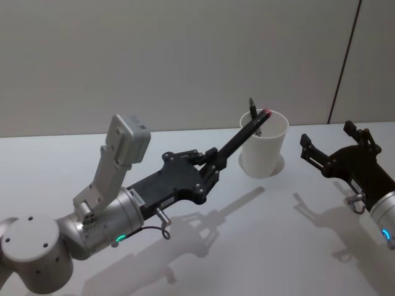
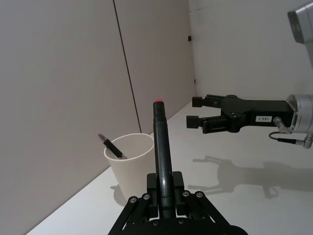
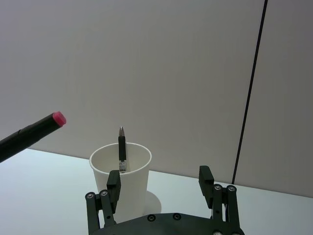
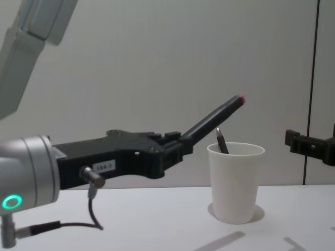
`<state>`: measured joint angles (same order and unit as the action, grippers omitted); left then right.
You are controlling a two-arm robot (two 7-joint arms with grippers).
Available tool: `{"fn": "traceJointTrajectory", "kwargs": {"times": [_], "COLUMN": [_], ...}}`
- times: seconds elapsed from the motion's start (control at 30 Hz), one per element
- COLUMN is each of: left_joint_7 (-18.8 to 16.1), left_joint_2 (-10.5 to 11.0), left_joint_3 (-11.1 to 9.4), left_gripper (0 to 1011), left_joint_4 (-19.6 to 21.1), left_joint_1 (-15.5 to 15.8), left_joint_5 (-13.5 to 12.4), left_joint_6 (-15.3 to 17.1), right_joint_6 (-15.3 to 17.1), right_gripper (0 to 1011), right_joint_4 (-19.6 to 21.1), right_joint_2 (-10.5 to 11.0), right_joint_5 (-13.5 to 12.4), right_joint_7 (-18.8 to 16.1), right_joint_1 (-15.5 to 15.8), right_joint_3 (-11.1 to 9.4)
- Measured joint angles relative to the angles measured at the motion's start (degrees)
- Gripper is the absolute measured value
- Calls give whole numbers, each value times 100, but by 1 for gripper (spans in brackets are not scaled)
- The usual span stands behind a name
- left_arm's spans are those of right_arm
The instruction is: Place the pen into the pen holder.
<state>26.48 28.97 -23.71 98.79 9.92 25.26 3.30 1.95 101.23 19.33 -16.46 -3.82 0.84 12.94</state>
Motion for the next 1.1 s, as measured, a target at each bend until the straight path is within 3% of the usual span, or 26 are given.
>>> {"fn": "traceJointTrajectory", "kwargs": {"times": [0.57, 1.1], "left_joint_7": [252, 284], "left_joint_2": [-311, -441], "left_joint_3": [-138, -220], "left_gripper": [183, 183], "left_joint_4": [-35, -43], "left_joint_1": [219, 287], "left_joint_5": [-101, -164], "left_joint_6": [80, 167], "right_joint_6": [0, 0], "right_gripper": [1001, 1002], "right_joint_4": [0, 0], "right_joint_2": [0, 0], "right_joint_5": [0, 0], "right_joint_7": [0, 0], "right_joint_1": [0, 0], "right_joint_3": [0, 0]}}
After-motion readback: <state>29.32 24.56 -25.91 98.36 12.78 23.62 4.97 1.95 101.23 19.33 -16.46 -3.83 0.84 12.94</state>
